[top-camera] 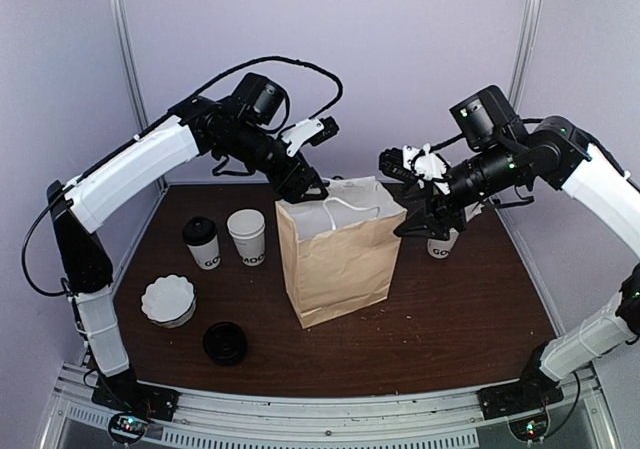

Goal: Pack the takeout coffee

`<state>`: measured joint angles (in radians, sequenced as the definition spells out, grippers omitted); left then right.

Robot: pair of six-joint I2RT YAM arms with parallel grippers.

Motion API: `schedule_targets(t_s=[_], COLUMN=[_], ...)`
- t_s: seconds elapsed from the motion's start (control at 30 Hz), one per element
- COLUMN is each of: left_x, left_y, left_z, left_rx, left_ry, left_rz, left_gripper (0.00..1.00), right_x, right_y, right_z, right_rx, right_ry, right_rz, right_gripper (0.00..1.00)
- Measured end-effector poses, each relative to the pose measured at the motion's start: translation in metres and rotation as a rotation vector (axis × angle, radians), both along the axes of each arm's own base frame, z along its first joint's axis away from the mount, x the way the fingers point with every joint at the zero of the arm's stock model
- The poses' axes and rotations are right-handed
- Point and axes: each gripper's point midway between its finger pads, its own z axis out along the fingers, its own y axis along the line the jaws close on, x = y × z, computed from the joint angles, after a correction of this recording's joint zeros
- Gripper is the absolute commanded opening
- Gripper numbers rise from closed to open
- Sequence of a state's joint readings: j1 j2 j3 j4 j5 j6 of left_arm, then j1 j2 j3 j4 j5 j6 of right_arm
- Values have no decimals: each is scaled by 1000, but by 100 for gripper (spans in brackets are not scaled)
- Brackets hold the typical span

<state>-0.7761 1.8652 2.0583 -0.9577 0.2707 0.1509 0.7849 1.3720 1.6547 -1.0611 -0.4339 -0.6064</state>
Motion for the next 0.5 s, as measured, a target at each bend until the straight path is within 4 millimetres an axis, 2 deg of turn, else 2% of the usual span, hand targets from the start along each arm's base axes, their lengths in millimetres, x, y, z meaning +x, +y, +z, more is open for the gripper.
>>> schedule_targets(t_s=[0.13,0.23,0.3,0.43,0.5], left_x=[11,16,20,26,27], left_y=[-7,-7,-7,-9,-11], left_z=[-16,-27,-31,-30,-28], left_rx=[29,57,66,51,34], left_ry=[10,24,31,60,74], left_rz=[8,18,23,22,10], left_gripper=[76,66,51,14,3], right_x=[-3,-6,-6,1,6], right_y=[-15,-30,-40,-54,-61], right_z=[-4,-9,-13,-15,-14], right_rx=[-11,-20,-22,-17,-11], right_ry=[-25,-35,-35,-32,-37], right_rz=[-18,-43,-67,-116,-145], right_gripper=[67,67,67,66,65])
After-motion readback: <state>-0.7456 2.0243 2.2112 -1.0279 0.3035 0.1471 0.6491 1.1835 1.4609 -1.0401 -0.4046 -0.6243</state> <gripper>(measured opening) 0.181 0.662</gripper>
